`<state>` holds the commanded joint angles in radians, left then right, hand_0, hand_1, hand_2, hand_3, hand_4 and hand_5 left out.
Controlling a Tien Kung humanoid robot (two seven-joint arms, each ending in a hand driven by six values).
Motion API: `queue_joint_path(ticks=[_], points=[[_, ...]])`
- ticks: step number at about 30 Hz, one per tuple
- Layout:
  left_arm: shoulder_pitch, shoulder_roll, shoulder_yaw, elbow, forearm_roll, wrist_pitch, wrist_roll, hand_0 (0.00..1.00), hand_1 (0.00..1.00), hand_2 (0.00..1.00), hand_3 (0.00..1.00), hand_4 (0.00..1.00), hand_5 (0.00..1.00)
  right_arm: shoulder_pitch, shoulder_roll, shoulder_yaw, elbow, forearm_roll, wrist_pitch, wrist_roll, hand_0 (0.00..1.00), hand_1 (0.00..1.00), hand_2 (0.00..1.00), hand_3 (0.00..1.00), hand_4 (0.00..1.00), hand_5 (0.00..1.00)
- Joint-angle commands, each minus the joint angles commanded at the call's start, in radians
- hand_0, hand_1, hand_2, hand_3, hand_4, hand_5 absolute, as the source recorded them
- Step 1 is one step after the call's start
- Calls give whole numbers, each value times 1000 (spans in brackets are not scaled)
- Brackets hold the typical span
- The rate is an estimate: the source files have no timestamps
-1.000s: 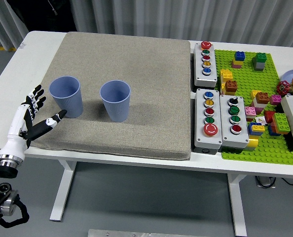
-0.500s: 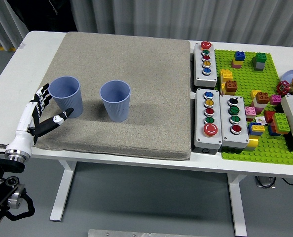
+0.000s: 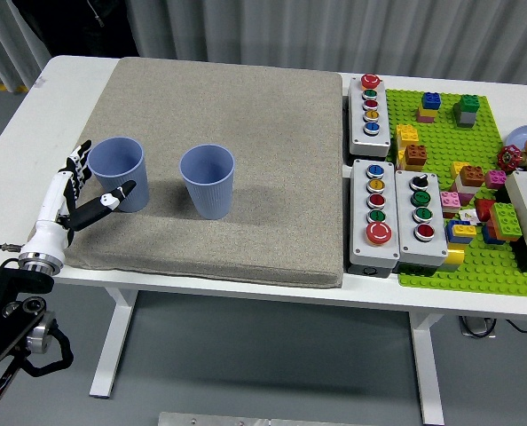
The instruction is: Pick cup pour cup place
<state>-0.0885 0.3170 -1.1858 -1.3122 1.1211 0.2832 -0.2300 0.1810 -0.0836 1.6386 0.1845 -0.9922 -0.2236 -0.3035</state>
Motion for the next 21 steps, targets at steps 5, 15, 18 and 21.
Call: queue_joint_path(ticks=[5, 15, 18, 21], points=[[-7, -8, 9, 15, 2, 0, 1, 963, 966, 998, 998, 954, 312, 0, 0, 0, 0, 1, 0, 1, 707, 633, 582, 571, 2, 146], [-31, -21, 21, 45, 0, 0, 1, 964, 966, 998, 998, 953, 319, 2, -1, -4, -1, 8, -1, 3, 707, 633, 582, 571, 2, 145], [-36, -22, 21, 50, -2, 0, 2, 964, 966, 998, 998, 953, 319, 2, -1, -4, -1, 6, 0, 3, 707, 633, 582, 571, 2, 145], [-46, -25, 27, 62, -8, -1, 2, 964, 966, 998, 998, 952, 322, 2, 0, -4, -1, 7, 0, 4, 707, 633, 582, 571, 2, 144]])
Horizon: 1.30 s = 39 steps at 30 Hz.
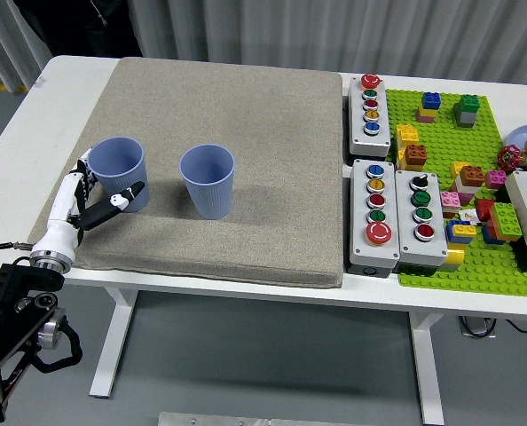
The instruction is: Pick cup pour cup place
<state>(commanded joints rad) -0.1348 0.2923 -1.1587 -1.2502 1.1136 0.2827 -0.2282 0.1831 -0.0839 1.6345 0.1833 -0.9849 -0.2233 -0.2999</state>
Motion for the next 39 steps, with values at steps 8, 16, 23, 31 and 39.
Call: queue_joint_path(ticks=[8, 16, 23, 31, 39], points=[[-16, -6, 9, 18, -2, -2, 1, 968, 968, 998, 998, 951, 326, 2, 0, 1, 0, -3, 2, -1, 707, 633, 582, 571, 2, 144], [-30, -5, 20, 32, -7, -2, 3, 968, 968, 998, 998, 945, 324, 4, 0, -1, -1, 1, 4, 1, 707, 633, 582, 571, 2, 144], [-45, -6, 30, 50, -17, -3, 3, 968, 968, 998, 998, 942, 329, 4, 1, 0, -1, -2, 5, 2, 707, 633, 582, 571, 2, 143], [-52, -8, 34, 56, -21, 1, 4, 967, 963, 998, 998, 941, 330, 3, 1, 0, -1, -2, 6, 1, 707, 633, 581, 571, 2, 142], [-55, -8, 45, 47, -58, 34, -6, 925, 911, 998, 998, 936, 329, 3, 0, 1, -1, -6, 6, 0, 707, 633, 582, 571, 2, 141]])
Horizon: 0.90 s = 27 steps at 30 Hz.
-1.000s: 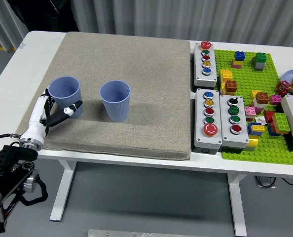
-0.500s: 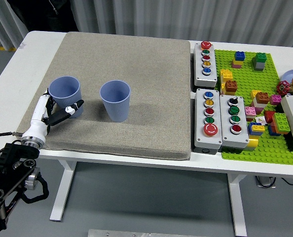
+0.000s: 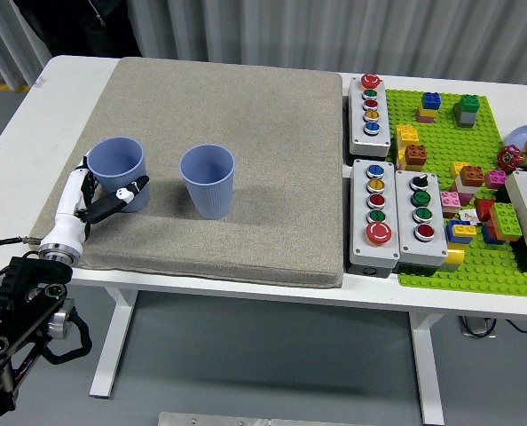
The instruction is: Pick cup pour cup place
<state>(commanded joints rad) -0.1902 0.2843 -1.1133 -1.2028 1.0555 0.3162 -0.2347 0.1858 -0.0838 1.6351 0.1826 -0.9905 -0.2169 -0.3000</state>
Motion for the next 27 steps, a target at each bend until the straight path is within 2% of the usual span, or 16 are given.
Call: queue_joint_path(ticks=[1, 2, 18, 20, 21, 26, 27], points=[[0, 0, 1, -2, 3, 2, 1, 925, 911, 998, 998, 936, 329, 0, 0, 0, 0, -1, 0, 0, 707, 633, 582, 571, 2, 141], [-2, -1, 3, -3, 13, 4, 4, 879, 884, 998, 998, 927, 312, 0, 0, 1, 0, -1, 0, 0, 707, 633, 582, 571, 2, 141], [-9, -7, 17, -2, 23, 5, 2, 862, 863, 998, 998, 930, 317, 5, -2, -2, -1, 3, -1, 2, 706, 633, 581, 572, 2, 135], [-9, -8, 18, -1, 24, 8, 2, 862, 863, 998, 998, 930, 317, 5, -2, -1, 0, 2, -1, 2, 706, 633, 581, 572, 2, 135], [-9, -8, 19, -1, 24, 12, 1, 828, 830, 998, 998, 915, 292, 5, -2, -1, 0, 2, -1, 2, 706, 633, 581, 572, 2, 134], [-8, -10, 22, -2, 22, 34, -7, 828, 830, 998, 998, 915, 292, 5, -2, -1, 0, 1, 0, 2, 706, 633, 581, 572, 2, 134], [-8, -11, 24, -2, 18, 41, -11, 743, 758, 969, 915, 893, 269, 5, -2, -1, 0, 1, 0, 2, 706, 633, 579, 572, 2, 132]])
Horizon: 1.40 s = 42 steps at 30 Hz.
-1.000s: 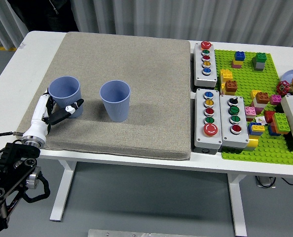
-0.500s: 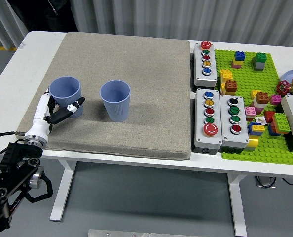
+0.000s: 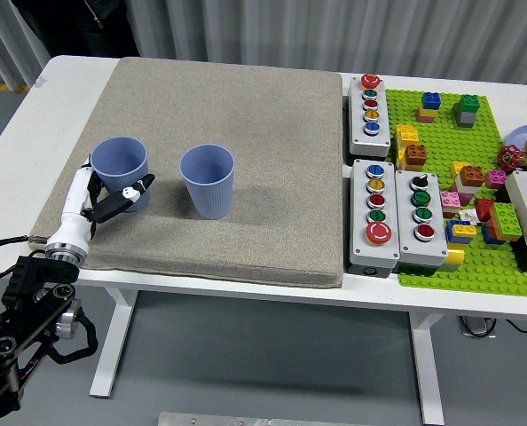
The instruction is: Pick cup pour cup place
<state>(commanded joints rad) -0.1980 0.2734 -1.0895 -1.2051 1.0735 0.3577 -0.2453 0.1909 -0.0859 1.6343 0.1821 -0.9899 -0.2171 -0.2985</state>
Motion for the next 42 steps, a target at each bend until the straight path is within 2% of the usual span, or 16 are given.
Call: queue_joint_path(ticks=[5, 6, 11, 12, 29, 31, 35, 36, 39, 41, 42], points=[[1, -3, 3, 0, -5, 18, -8, 743, 758, 969, 915, 893, 269, 1, 0, 2, 0, -2, 1, -1, 706, 633, 579, 572, 2, 132], [1, -3, 3, 0, -5, 19, -8, 710, 719, 909, 819, 885, 253, 1, 0, 2, 0, -2, 1, -1, 706, 633, 579, 571, 2, 129], [1, -5, 10, 0, -13, 35, -16, 710, 719, 909, 819, 885, 253, 2, -1, 1, 0, -2, 1, -1, 706, 633, 579, 571, 2, 129], [1, -5, 12, 0, -16, 39, -18, 635, 661, 849, 761, 867, 237, 3, -1, 1, 0, -3, 1, -2, 706, 633, 579, 571, 2, 129], [4, -8, 24, -11, -39, 65, -41, 587, 638, 827, 733, 826, 193, 4, -1, 5, 1, -9, 2, -3, 707, 633, 578, 570, 2, 127], [3, -8, 23, -13, -36, 64, -40, 558, 615, 826, 722, 806, 176, 4, -1, 5, 1, -8, 2, -3, 707, 633, 578, 570, 2, 122], [6, -8, 20, -28, -20, 66, -37, 558, 615, 826, 722, 806, 176, 4, -1, 4, 1, -8, 2, -4, 707, 633, 578, 570, 2, 122], [7, -7, 18, -35, -13, 67, -35, 557, 615, 820, 716, 781, 142, 4, -1, 4, 1, -8, 2, -4, 707, 633, 578, 570, 2, 113], [9, -4, 12, -63, 10, 70, -28, 557, 615, 820, 716, 781, 142, 3, -2, 5, 1, -8, 1, -4, 707, 633, 578, 570, 2, 113], [6, 6, 5, -101, 56, 76, -14, 557, 615, 820, 716, 781, 142, 2, -2, 6, 1, -10, 1, -4, 707, 633, 578, 570, 2, 113], [5, 8, 4, -111, 70, 78, -10, 571, 621, 819, 715, 795, 167, 1, -2, 6, 1, -10, 1, -4, 705, 634, 578, 570, 2, 107]])
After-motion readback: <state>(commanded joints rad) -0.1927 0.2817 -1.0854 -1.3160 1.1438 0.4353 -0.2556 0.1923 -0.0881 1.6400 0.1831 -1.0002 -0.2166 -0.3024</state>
